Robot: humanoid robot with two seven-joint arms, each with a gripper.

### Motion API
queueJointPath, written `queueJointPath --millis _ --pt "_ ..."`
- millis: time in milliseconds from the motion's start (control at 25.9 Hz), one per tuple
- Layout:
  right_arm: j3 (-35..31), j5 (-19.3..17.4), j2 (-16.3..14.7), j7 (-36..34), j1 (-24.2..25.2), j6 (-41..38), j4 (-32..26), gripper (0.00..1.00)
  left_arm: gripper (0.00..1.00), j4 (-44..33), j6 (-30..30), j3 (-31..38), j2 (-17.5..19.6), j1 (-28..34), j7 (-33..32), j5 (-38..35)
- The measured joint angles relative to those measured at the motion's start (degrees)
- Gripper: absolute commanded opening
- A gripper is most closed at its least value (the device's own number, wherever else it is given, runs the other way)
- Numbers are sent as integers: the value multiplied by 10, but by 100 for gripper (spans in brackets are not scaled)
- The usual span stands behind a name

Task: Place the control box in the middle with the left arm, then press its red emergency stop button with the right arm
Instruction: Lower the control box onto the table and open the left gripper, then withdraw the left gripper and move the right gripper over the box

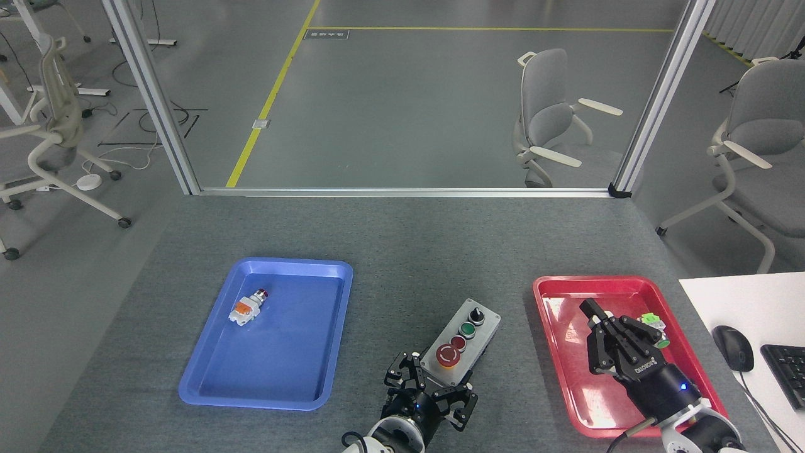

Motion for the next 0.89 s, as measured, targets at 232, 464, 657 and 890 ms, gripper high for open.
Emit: queueJointPath --millis 232,464,657,890 --pt "0 -5 -7 -5 -13 -4 14 0 91 -4 1 3 1 0 5 0" --pt "1 -8 -6 -9 -17 -4 15 0 97 -8 1 4 3 6 6 -1" --pt "11 -7 -5 -9 -19 -4 16 0 98 -58 -4 4 32 32 10 -1" --pt "42 -6 0 -9 -41 -4 17 0 98 -127 -8 12 106 58 11 1"
